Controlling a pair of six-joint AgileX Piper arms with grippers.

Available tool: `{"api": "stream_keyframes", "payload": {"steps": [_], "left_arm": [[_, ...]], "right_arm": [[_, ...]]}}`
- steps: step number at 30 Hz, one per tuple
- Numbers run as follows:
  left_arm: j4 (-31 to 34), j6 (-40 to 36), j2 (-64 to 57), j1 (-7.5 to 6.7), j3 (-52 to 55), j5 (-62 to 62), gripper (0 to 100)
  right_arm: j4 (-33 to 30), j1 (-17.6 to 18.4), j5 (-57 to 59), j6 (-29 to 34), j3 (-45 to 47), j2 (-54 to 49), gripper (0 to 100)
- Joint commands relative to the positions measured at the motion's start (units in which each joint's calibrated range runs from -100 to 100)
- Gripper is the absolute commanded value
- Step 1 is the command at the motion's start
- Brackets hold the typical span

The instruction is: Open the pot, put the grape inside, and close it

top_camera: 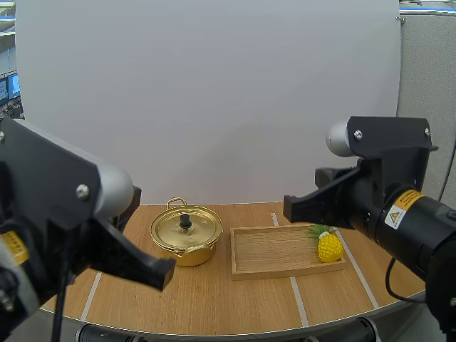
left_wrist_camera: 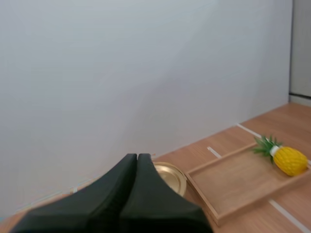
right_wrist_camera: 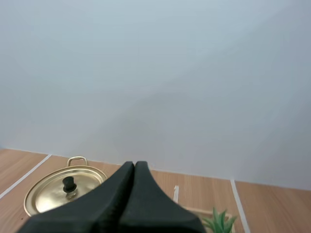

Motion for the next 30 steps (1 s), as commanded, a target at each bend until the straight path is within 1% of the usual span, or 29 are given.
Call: {"api": "stream_keyframes", "payload": {"steps": [1,4,6,9,12,16,18,20,22,25,29,30], "left_arm": [[0.09,0.13,-0.01,0.08,6.33,-19.38,0],[2.02,0.13,-0.13,0.08,10.83,-23.64,0],[2.03,0.13,-0.13,0.08,13.76,-26.88,0],[2.03,0.13,-0.13,0.08,19.1,-37.13,0],[2.03,0.13,-0.13,0.08,25.44,-49.99,0],[1.89,-0.06,-0.13,0.08,33.31,-64.1,0],[0.96,-0.08,-0.13,0.08,36.41,-72.67,0],[0.82,-1.59,-0.3,0.38,38.8,-78.76,0],[0.82,-4.73,-0.3,0.97,40.67,-81.53,0],[0.82,-8.45,-0.3,1.2,42.59,-81.66,0],[0.82,-8.85,-0.3,1.27,43.38,-80.96,0],[1.35,-7.68,-0.3,1.27,43.38,-78.76,0]], "right_arm": [[0.0,-0.21,-10.96,-1.36,2.98,-0.22,0],[0.32,-0.21,-18.33,-1.36,6.25,-0.22,0],[0.32,-0.21,-23.14,-1.36,8.86,-0.22,0],[0.32,-0.44,-33.96,-1.36,14.02,-0.22,0],[0.54,-1.53,-42.52,-1.36,19.98,-0.22,0],[1.11,-2.47,-49.17,-1.36,26.81,-0.22,0],[2.31,-2.8,-49.39,-1.36,29.44,-0.22,0],[2.74,-3.04,-49.39,-1.36,31.79,-0.22,0],[2.74,-3.27,-50.15,-1.36,33.69,-0.22,0],[2.74,-3.46,-52.22,-1.36,36.39,-0.36,0],[2.74,-3.54,-55.26,-1.36,37.27,-1.14,0],[2.74,-3.54,-56.06,-1.36,37.27,-1.35,0]]}}
